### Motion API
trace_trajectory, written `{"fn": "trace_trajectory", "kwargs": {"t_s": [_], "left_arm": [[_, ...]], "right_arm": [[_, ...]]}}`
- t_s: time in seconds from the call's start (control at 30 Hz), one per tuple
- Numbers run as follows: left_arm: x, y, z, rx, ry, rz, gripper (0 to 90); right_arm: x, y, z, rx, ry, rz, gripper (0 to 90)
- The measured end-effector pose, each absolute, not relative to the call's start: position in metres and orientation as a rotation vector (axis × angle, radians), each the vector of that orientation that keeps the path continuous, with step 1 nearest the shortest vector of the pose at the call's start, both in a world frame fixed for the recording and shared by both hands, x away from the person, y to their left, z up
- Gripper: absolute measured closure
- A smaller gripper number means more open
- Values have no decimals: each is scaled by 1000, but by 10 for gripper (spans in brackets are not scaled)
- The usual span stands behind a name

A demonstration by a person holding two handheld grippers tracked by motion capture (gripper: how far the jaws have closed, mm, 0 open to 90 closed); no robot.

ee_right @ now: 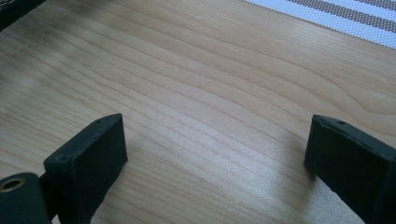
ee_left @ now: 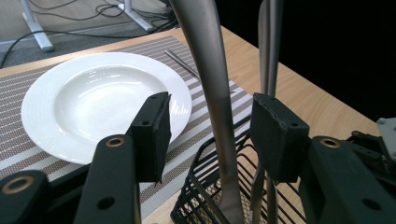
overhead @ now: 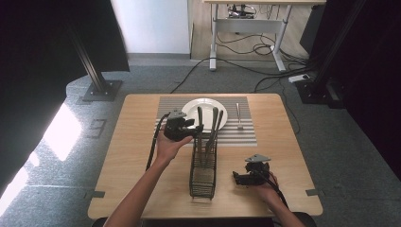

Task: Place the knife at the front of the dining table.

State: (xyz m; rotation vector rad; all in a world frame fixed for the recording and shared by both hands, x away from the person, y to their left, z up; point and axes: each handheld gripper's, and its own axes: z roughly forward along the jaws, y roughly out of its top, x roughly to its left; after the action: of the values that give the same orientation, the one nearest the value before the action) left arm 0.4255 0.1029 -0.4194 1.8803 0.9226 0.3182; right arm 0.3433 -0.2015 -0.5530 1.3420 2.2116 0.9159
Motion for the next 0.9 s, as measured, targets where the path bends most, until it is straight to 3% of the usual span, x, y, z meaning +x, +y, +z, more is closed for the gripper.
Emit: {"fn": "trace_trajectory", "kwargs": {"t_s": [0.57, 0.9], "left_arm": [[433, 95, -428, 1874, 902, 246, 746], [427, 100, -420, 1793, 918, 236, 785]], "right_arm": [[343, -202, -553, 1330, 2221, 920, 69], [343, -202, -552, 1327, 2225, 923, 76]]}}
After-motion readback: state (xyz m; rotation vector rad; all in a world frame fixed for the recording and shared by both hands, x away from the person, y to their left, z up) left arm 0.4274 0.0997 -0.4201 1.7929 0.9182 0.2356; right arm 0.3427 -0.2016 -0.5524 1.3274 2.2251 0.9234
